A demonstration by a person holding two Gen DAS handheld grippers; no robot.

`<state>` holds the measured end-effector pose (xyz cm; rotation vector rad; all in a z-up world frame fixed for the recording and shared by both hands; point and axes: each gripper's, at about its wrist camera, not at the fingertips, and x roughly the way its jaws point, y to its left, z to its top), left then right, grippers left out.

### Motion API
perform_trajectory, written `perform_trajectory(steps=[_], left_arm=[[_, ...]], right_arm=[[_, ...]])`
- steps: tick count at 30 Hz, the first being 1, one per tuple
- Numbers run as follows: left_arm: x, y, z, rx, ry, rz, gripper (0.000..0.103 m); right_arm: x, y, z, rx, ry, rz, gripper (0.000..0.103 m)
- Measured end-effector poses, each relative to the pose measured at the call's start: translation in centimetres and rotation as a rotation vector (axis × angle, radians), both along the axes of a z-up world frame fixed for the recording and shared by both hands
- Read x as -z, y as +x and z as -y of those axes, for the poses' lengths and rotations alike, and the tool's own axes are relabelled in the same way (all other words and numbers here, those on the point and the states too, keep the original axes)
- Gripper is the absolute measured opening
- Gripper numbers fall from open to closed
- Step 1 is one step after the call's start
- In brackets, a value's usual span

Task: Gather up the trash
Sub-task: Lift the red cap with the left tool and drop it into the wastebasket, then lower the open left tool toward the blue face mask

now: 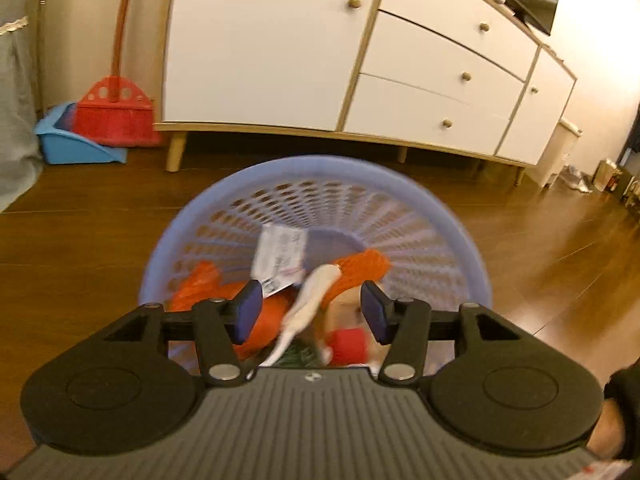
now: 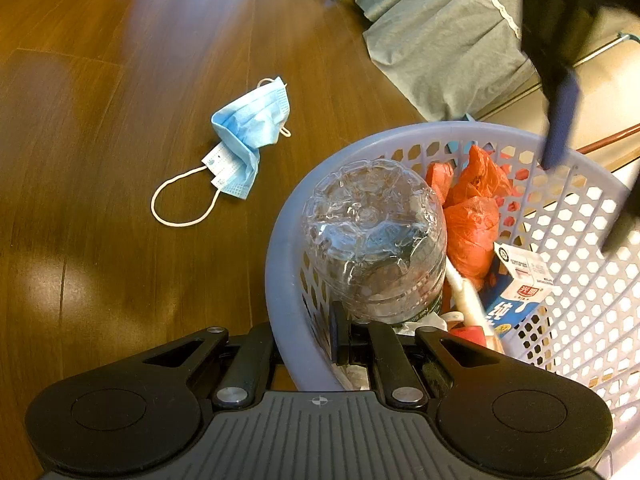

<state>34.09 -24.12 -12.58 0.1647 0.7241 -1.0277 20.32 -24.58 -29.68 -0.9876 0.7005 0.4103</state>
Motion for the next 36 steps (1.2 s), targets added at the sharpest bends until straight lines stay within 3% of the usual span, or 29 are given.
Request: perform_trajectory(steps=[9,19,25,36], left_arm=[[2.0,1.4,-8.6,-0.144,0.109,0.010,0.049],[6.2,2.1,-18.0,-0.330,0.215,-0.044,0.049],[8.7,1.5,-19.6,-0.353,0.262,-0.081,0.049],[11.2,0.6,-18.8,-0.329,0.316,-0.105,0.049]], right_arm=[[-0.7,0.3,-0.1,0.008,-0.002,0.003,0.005],[-0.6,0.6,-0.5,0.012,-0.012,0.002,0.005],[-0.6,0.8,-0.7,0.015,-0.012,0.001,0.005],[-0.4,0.8,-0.6,0.019,-0.014,0.000,0.005]])
